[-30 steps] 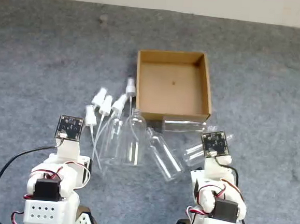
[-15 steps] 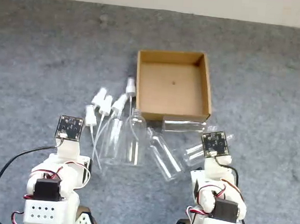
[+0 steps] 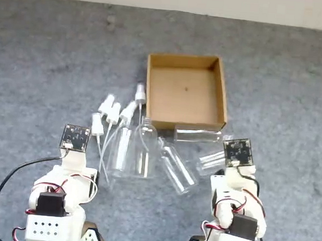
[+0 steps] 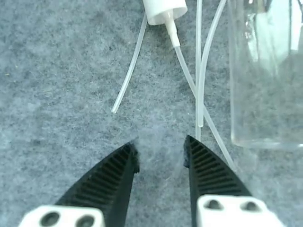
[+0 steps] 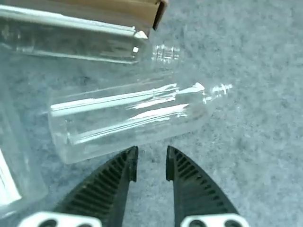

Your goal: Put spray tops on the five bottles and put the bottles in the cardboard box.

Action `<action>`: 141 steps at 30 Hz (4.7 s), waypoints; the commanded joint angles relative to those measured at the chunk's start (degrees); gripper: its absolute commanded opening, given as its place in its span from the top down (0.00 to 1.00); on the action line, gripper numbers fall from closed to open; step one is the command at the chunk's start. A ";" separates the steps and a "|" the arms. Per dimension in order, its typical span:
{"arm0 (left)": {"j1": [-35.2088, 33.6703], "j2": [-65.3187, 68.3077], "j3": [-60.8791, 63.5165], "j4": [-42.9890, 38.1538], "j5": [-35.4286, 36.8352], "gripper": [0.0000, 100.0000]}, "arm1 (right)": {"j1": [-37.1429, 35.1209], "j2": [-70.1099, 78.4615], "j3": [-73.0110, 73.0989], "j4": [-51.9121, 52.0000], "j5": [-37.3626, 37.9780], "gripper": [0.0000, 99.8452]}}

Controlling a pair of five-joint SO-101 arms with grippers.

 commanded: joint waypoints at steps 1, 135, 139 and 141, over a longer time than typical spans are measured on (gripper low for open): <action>1.19 -0.57 1.19 0.35 0.53 0.88 | 0.84 -0.48 -10.86 -0.04 -5.27 0.92; -13.41 29.49 -37.32 -0.79 -31.82 0.88 | 12.35 113.10 -82.68 5.85 17.67 0.75; -12.26 50.51 -51.03 -0.97 -25.85 0.88 | 12.35 113.10 -82.68 5.85 14.33 0.75; -9.36 59.56 -56.48 -1.14 -21.63 0.88 | 12.00 113.10 -82.68 5.93 13.10 0.75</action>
